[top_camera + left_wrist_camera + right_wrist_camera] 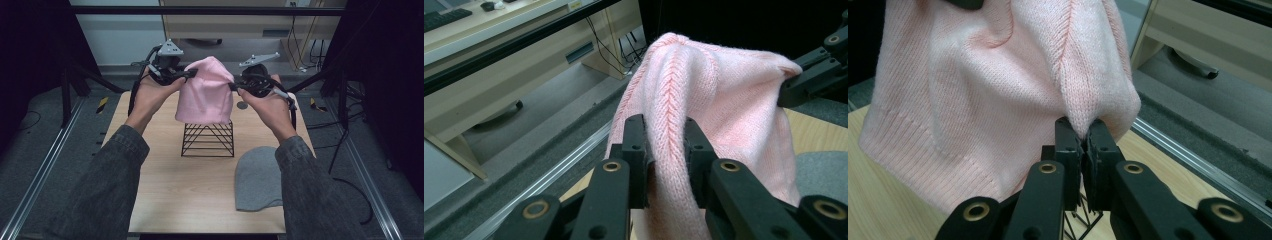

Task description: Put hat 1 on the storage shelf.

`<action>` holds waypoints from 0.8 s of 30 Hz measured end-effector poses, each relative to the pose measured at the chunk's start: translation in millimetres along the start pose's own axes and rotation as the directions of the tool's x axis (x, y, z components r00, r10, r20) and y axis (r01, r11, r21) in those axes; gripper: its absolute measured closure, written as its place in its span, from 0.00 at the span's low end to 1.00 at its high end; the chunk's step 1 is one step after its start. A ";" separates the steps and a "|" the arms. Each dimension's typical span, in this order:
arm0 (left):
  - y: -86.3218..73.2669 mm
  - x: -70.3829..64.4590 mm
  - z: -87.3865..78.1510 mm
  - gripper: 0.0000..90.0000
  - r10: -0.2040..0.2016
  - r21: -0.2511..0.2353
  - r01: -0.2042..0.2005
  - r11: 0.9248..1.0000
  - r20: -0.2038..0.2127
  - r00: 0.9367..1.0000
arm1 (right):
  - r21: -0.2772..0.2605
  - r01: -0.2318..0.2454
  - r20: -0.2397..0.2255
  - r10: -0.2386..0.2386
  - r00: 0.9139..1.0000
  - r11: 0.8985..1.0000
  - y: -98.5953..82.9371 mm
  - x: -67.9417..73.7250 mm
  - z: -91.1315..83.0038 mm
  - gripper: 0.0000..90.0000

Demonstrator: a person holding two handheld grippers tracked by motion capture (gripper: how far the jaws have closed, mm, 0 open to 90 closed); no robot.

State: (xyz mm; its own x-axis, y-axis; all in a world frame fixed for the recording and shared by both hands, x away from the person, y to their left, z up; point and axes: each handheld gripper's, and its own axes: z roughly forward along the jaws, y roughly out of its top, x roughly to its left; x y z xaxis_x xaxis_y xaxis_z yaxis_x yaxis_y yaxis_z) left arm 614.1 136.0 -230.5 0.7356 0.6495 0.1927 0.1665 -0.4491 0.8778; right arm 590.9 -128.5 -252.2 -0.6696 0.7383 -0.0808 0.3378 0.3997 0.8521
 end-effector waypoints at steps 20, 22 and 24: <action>-8.6 2.0 19.3 0.84 0.021 -0.054 -0.023 0.998 -0.031 0.999 | 0.017 0.006 0.048 -0.007 0.999 1.000 -8.2 -7.2 14.4 0.95; -9.5 2.9 21.4 0.84 0.018 -0.051 -0.019 0.999 -0.029 0.999 | 0.016 0.008 0.052 -0.009 0.999 1.000 -8.4 -7.5 14.7 0.95; -12.2 3.8 24.8 0.84 0.013 -0.040 -0.014 0.999 -0.030 0.999 | 0.014 0.019 0.058 -0.020 0.998 1.000 -10.2 -7.4 16.7 0.95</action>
State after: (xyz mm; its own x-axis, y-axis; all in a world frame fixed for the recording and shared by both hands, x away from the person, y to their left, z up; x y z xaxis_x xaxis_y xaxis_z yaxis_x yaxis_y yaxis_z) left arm 631.2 128.7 -251.4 0.7175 0.6618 0.2173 0.1294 -0.4332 0.8920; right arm 603.4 -129.0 -268.9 -0.6370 0.7603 -0.1274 0.3342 0.4213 0.8431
